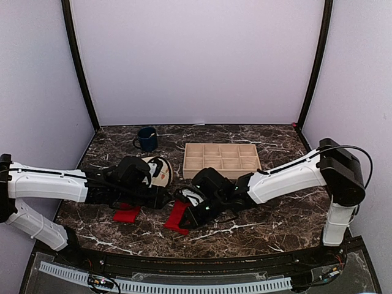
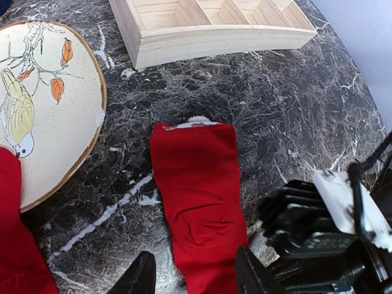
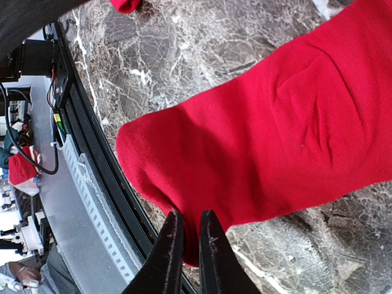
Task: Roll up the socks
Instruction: Move the sock to the center of the board.
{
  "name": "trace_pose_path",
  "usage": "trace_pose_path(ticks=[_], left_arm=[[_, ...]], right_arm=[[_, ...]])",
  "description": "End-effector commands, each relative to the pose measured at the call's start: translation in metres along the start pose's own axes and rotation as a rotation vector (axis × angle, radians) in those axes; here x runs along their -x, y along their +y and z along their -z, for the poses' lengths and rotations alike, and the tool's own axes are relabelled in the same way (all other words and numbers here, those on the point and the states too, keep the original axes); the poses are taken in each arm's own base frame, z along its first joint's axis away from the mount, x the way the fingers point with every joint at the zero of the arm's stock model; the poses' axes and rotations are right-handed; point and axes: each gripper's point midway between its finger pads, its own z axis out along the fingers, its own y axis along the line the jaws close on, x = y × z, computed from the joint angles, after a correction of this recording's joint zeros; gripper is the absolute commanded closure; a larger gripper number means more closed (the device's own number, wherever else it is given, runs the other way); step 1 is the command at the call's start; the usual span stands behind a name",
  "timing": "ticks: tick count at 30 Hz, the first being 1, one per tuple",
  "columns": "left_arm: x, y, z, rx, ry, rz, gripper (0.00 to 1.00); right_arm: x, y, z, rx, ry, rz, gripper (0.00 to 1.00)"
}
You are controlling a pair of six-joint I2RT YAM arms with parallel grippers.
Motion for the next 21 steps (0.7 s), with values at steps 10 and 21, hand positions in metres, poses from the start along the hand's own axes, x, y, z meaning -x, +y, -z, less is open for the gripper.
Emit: trace_pose_path(ticks=[10, 21], left_arm=[[-0.025, -0.031, 0.025, -0.052, 0.105, -0.099, 0.65], [-0.031, -0.006, 0.052, 0.125, 0.091, -0.034, 0.99]], right_arm=[[0.013, -0.003, -0.004, 0.14, 0.032, -0.07, 0.86], [-0.006, 0.006, 0.011, -0.016, -0.011, 0.235, 0.75]])
